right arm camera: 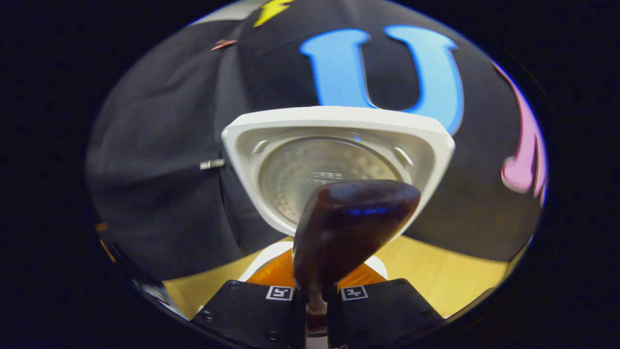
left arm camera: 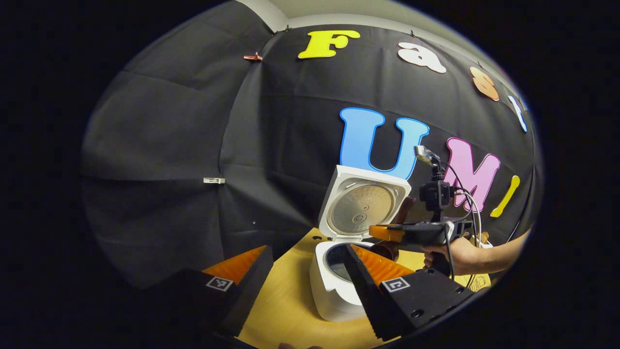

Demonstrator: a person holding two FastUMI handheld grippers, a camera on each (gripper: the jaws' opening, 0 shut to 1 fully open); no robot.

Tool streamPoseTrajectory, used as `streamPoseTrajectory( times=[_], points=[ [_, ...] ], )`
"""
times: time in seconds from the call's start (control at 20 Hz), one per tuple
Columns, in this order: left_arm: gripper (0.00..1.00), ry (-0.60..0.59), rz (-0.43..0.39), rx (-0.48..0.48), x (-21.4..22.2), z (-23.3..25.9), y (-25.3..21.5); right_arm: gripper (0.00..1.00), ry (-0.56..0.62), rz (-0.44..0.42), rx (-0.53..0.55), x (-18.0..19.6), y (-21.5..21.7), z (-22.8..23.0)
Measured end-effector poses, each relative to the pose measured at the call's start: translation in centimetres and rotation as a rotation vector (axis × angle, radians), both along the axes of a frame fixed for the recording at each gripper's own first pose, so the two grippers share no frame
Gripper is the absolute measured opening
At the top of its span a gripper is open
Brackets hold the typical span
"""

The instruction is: Close the left gripper, press the button to open the rice cooker; take a wooden spoon from the chopstick holder with the right hand, scoop a spoonful of rice and pour it into the rice cooker, then put the wooden spoon back into the chopstick holder.

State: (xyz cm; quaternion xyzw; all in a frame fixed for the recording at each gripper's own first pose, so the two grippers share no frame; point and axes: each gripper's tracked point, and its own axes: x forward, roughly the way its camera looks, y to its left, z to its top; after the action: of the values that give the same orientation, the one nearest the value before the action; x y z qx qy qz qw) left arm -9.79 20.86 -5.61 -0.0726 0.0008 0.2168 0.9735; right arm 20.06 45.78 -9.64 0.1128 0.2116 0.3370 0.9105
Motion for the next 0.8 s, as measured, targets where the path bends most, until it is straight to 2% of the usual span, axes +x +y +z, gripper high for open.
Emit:
streamPoseTrajectory(
  times=[0.1, 0.25, 0.55, 0.75, 0.8],
  points=[
    [0.95, -0.001, 0.001, 0.0, 0.0, 0.2, -0.1, 0.2, 0.131, -0.046, 0.148, 0.4, -1.0, 0.4],
    [0.95, 0.0, -0.003, 0.01, 0.3, 0.4, -0.7, 0.2, 0.228, -0.086, 0.313, 1.0, -2.4, 1.1],
    [0.95, -0.011, -0.027, 0.037, 1.2, 1.4, -3.1, 0.2, 0.268, -0.083, 0.507, -0.3, -7.8, 4.0],
    [0.95, -0.024, -0.046, 0.056, 2.4, 2.5, -5.2, 0.2, 0.245, -0.139, 0.575, -0.5, -15.2, 5.8],
    [0.92, -0.026, -0.056, 0.062, 2.9, 2.8, -5.8, 0.2, 0.222, -0.153, 0.566, -0.7, -17.4, 6.0]
  ],
)
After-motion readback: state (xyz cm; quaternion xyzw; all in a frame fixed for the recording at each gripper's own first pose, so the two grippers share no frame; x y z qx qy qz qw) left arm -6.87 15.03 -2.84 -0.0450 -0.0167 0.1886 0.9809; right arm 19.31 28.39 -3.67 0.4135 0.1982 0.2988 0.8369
